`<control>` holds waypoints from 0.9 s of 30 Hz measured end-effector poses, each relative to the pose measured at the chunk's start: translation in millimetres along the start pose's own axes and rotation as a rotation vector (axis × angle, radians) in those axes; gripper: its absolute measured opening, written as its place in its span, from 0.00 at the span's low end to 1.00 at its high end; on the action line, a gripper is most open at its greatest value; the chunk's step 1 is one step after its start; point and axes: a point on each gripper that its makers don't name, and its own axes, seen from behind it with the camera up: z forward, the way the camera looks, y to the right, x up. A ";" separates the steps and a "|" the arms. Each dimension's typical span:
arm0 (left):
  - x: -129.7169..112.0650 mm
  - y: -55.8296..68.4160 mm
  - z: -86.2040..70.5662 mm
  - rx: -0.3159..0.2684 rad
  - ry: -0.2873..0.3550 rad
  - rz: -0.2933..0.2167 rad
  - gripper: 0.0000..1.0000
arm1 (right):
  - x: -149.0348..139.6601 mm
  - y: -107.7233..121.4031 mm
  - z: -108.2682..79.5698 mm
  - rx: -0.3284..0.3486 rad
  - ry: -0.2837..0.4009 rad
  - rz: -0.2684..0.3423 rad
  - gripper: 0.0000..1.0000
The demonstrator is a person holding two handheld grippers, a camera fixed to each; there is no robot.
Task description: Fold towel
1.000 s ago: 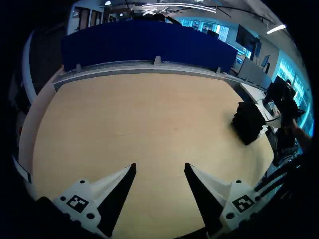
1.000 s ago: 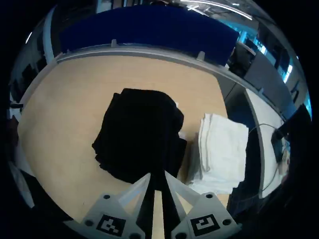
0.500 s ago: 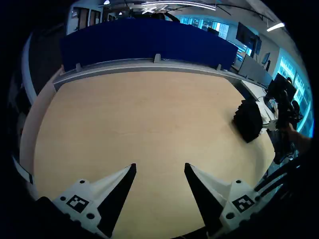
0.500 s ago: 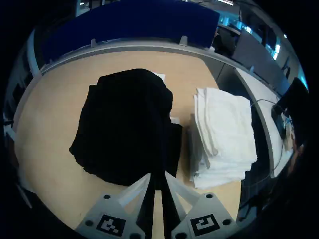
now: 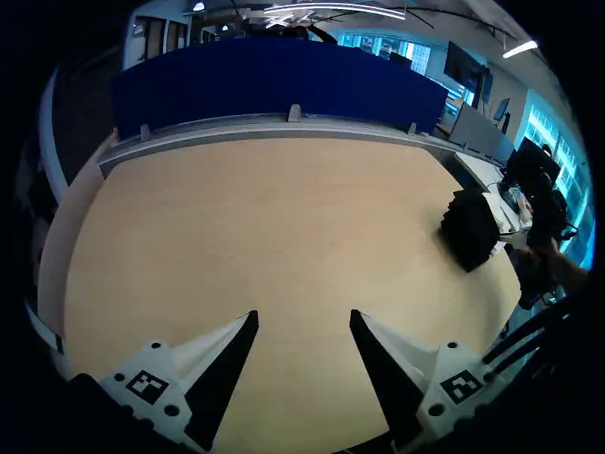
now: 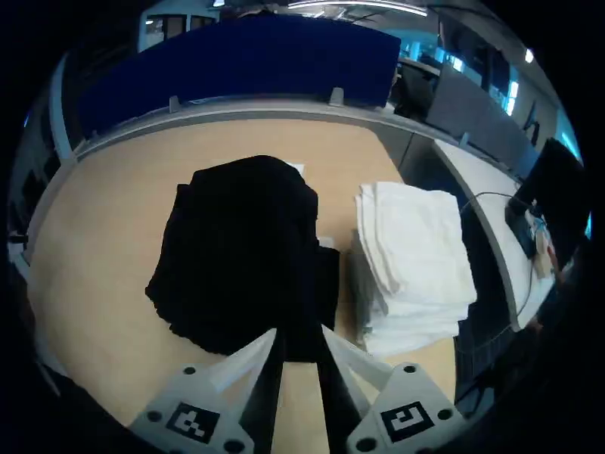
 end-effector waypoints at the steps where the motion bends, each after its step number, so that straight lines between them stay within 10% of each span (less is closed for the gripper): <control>1: 0.2 0.1 0.1 0.000 0.000 0.001 0.89 | 0.4 0.6 -2.1 -0.004 0.005 0.000 0.40; 13: 2.0 3.2 1.4 -0.008 0.004 0.002 0.89 | 26.4 -6.7 -22.4 -0.007 0.069 -0.028 0.92; 27: 2.3 -0.3 0.2 -0.001 0.011 -0.010 0.89 | 60.9 -22.1 -30.1 0.019 0.109 -0.080 0.94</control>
